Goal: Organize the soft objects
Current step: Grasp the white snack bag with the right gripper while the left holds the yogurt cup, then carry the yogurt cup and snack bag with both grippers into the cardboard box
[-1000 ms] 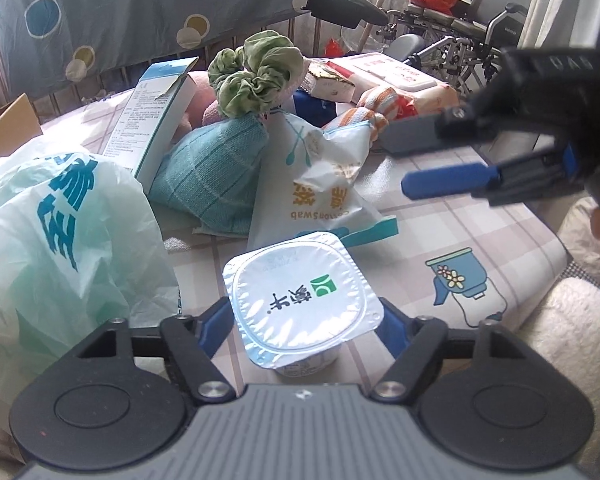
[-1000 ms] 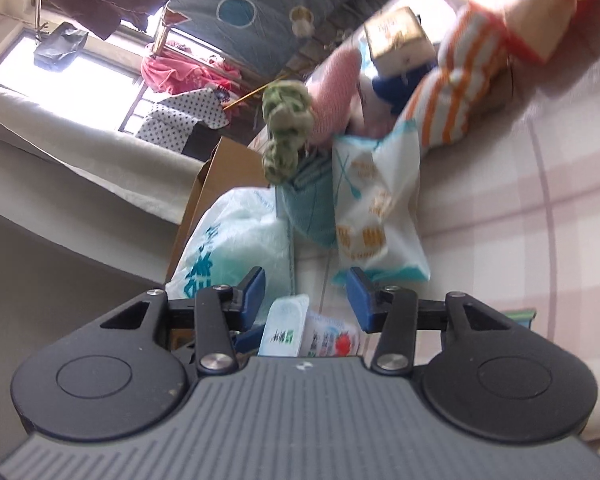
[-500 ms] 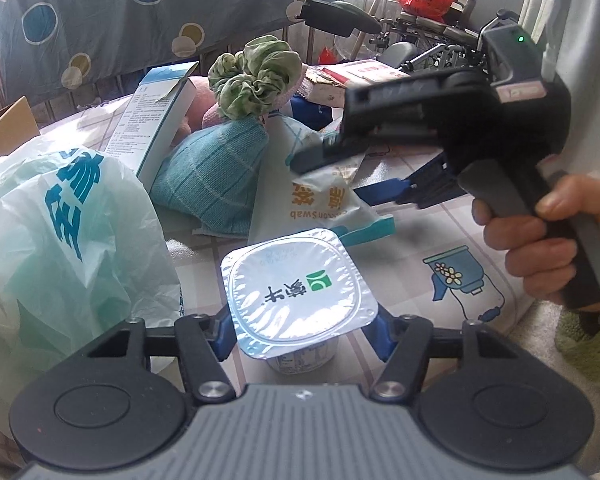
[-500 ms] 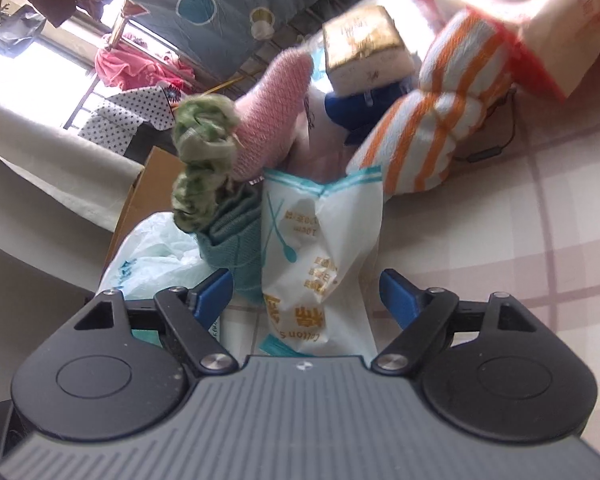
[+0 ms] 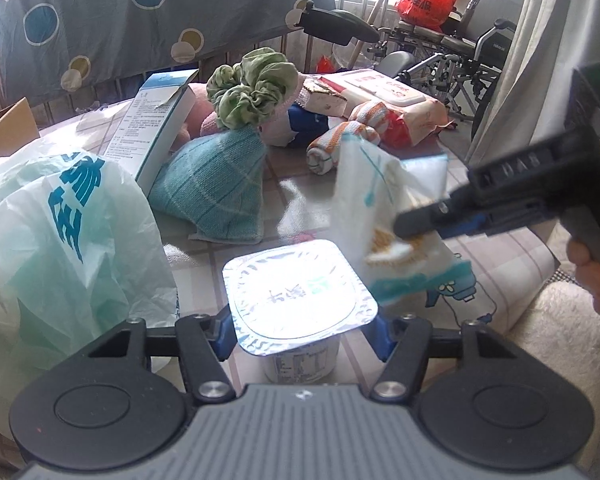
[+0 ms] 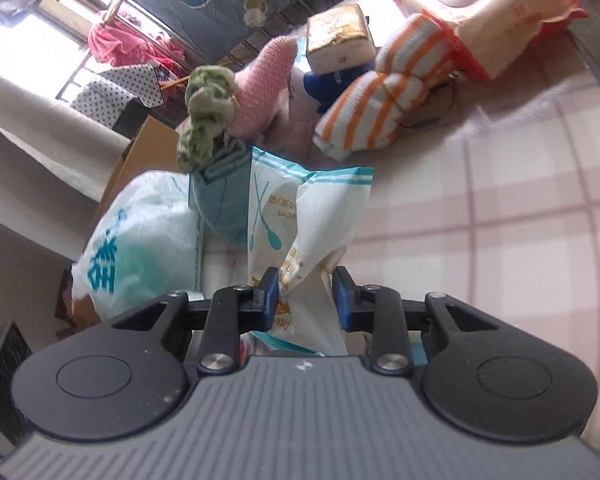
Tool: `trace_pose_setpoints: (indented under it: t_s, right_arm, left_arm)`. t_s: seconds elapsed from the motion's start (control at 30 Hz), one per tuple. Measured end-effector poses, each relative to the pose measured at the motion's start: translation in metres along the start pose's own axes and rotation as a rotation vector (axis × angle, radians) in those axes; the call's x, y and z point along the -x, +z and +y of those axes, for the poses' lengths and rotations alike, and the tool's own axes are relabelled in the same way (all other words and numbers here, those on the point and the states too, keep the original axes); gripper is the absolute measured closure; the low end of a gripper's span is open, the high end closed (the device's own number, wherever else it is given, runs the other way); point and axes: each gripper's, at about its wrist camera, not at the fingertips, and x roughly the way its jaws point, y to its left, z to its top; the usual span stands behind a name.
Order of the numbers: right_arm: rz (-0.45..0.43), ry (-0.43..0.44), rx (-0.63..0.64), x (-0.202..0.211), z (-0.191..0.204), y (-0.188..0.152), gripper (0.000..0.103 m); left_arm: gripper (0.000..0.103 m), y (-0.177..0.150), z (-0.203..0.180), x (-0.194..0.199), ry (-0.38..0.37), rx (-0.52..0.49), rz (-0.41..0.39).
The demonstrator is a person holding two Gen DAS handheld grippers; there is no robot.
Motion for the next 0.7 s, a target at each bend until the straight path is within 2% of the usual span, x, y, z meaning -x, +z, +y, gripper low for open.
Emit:
trace_pose_setpoints:
  t_s: [0.1,0.13,0.17,0.37,0.57,0.7]
  right_arm:
    - [0.002,-0.017,0.012,0.014,0.001,-0.017,0.076]
    - [-0.001,-0.017,0.015,0.019,0.003,-0.021,0.076]
    - [-0.006,-0.014,0.015,0.023,0.004,-0.024,0.076]
    - [-0.049,0.0,0.042,0.052,0.012,-0.035,0.076]
    - [-0.053,-0.003,0.04,0.056,0.014,-0.042,0.076]
    - [-0.058,0.014,0.049,0.06,0.019,-0.047,0.076]
  left_arm:
    - [0.04,0.0,-0.003,0.005,-0.006,0.0,-0.005]
    - [0.044,0.0,-0.004,0.007,-0.009,0.001,-0.01]
    - [0.053,-0.001,-0.004,0.01,-0.002,-0.001,-0.018]
    - [0.053,-0.004,-0.009,0.023,-0.025,0.0,-0.033]
    - [0.053,-0.011,-0.006,0.027,-0.021,0.025,-0.068]
    - [0.053,-0.011,-0.003,0.043,-0.015,0.028,-0.122]
